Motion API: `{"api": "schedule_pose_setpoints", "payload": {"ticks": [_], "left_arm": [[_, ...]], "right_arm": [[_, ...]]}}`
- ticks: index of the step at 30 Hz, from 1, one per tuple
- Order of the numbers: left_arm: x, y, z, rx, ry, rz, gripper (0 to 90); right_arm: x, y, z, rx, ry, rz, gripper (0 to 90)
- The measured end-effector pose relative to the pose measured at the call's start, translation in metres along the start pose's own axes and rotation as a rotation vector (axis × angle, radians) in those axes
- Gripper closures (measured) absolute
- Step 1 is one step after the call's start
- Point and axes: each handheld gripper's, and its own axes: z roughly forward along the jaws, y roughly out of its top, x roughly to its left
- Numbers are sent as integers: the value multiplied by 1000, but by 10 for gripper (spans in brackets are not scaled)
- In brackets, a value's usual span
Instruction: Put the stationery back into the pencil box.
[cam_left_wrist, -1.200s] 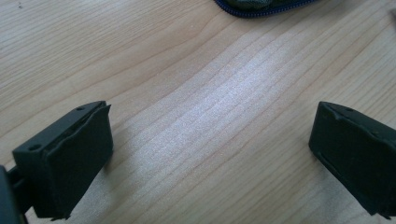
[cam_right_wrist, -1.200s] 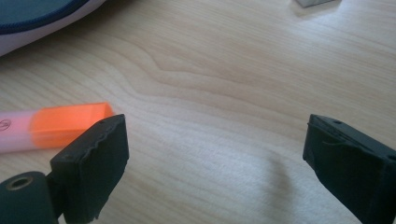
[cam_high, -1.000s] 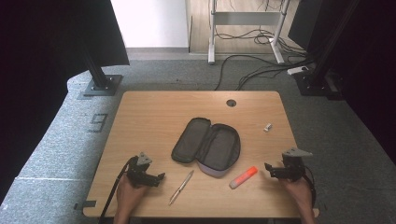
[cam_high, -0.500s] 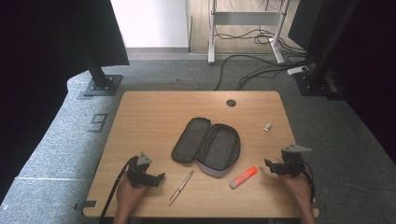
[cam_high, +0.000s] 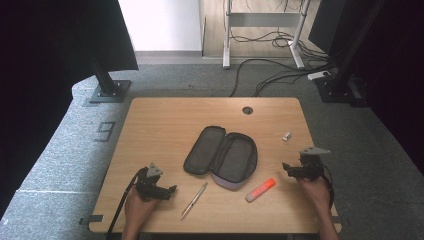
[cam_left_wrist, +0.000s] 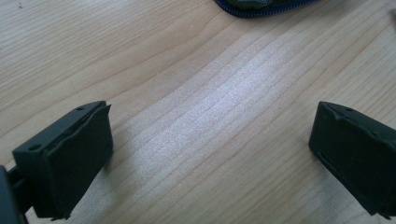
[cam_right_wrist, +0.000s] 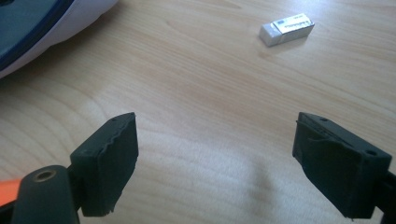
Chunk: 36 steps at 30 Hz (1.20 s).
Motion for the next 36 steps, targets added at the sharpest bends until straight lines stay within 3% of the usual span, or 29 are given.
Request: {"api": "schedule_pose_setpoints", "payload": {"ticks": [17, 36], "left_arm": [[0, 0, 0, 0, 0, 0, 0], [0, 0, 0, 0, 0, 0, 0]], "right_arm": [[-14, 19, 17, -9, -18, 9, 247], [-32, 32, 36, -9, -41, 55, 338]]}}
